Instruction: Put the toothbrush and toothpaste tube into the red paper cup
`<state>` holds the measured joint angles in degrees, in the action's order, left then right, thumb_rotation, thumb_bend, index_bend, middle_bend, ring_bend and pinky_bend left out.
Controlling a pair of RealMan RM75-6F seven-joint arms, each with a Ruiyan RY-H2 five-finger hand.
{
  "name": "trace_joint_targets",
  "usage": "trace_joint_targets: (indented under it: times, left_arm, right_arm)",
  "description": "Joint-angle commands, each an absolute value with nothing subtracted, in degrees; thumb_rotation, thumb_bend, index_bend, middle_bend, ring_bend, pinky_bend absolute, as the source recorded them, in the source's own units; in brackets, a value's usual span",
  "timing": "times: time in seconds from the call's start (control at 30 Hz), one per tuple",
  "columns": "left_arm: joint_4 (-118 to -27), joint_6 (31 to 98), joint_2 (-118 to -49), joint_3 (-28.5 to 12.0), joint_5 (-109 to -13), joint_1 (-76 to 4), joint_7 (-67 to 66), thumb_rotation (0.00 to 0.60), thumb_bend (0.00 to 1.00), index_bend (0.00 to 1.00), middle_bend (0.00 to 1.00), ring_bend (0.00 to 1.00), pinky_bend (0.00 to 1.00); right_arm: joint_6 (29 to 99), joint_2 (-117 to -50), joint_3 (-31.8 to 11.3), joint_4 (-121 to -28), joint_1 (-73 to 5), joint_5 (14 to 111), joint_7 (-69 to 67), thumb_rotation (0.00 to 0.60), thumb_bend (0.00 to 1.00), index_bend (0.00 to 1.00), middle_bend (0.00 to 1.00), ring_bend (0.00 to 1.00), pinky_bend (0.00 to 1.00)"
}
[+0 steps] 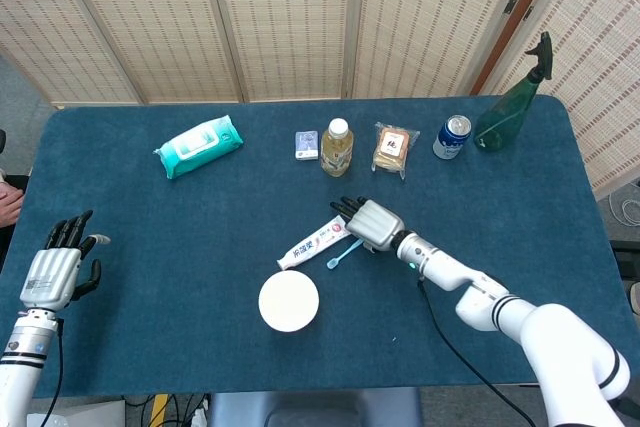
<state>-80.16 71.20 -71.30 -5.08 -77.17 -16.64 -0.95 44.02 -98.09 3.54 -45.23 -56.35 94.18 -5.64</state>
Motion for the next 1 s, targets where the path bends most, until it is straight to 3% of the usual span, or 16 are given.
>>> trace_joint_targets:
  times: [0.03, 0.57, 1.0]
  left_arm:
    - [-80.18, 71.2, -71.29, -5.09, -77.17, -16.64, -1.02, 0.6, 0.6, 0.31, 0.0, 0.0, 0.0]
    - [-81.55, 71.35, -71.15, -5.26, -77.13, -16.82, -2.78, 0.6, 0.6, 0.31, 0.0, 0.0, 0.0]
    - [-83.21, 71.35, -70.52, -5.33, -76.49, -16.76, -4.54, 0.6, 0.6, 0.31, 0.0, 0.0, 0.0]
  right_arm:
    - [44.73, -97.33, 3.29, -46.15, -56.04, 93.95, -5.71, 0.6, 0.31, 0.62, 0.01, 0.0, 0.25]
    - [51.57, -85.27, 0.49, -62.3, -50.99, 90.11, -0.76, 0.6, 0.31, 0.62, 0.01, 0.0, 0.25]
    - [54.79, -81.42, -3.49, -70.88, -48.66, 86.7, -6.4, 0.6, 0.31, 0.62, 0.02, 0.0, 0.25]
